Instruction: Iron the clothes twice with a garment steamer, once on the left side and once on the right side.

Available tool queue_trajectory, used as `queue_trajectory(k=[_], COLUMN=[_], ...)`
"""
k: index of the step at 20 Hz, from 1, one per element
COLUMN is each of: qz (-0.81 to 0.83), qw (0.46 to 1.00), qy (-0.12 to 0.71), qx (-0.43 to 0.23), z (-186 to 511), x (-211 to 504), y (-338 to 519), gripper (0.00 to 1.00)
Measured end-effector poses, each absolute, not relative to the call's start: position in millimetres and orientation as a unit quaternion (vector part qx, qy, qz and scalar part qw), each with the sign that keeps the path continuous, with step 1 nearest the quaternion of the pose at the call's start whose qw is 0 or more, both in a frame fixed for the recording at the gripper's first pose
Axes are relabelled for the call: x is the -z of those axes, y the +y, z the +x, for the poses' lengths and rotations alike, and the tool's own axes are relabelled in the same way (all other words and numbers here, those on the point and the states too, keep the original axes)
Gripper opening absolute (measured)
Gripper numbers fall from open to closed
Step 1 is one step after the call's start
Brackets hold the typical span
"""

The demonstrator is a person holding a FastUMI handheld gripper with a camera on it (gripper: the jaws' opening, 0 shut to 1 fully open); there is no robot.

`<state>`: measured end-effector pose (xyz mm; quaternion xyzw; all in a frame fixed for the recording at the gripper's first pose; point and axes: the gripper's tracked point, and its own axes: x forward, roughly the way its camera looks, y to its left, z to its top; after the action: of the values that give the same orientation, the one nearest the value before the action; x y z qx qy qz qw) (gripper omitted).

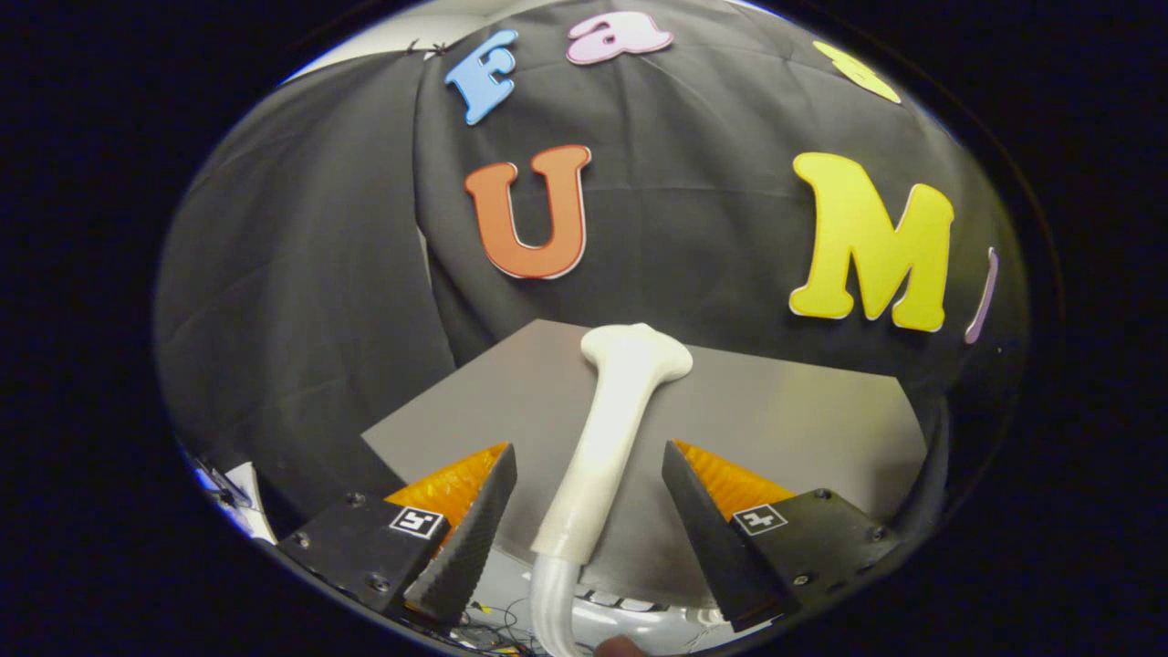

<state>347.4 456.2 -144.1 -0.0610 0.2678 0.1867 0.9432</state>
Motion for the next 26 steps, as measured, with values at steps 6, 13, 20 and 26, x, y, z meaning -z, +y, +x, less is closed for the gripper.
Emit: queue_trajectory(k=[6,13,20,26], qz=[-0.050,-0.077,-0.072,-0.020], qw=[0.936,0.939,0.942,0.932], qy=[0.316,0.312,0.303,0.331], qx=[-0.148,-0.120,-0.128,-0.147], z=[371.2,381.3,381.0,370.0], x=[168.7,173.5,172.5,165.9], y=[459.2,465.5,472.5,466.9], gripper=[0.98,0.75,0.45,0.35])
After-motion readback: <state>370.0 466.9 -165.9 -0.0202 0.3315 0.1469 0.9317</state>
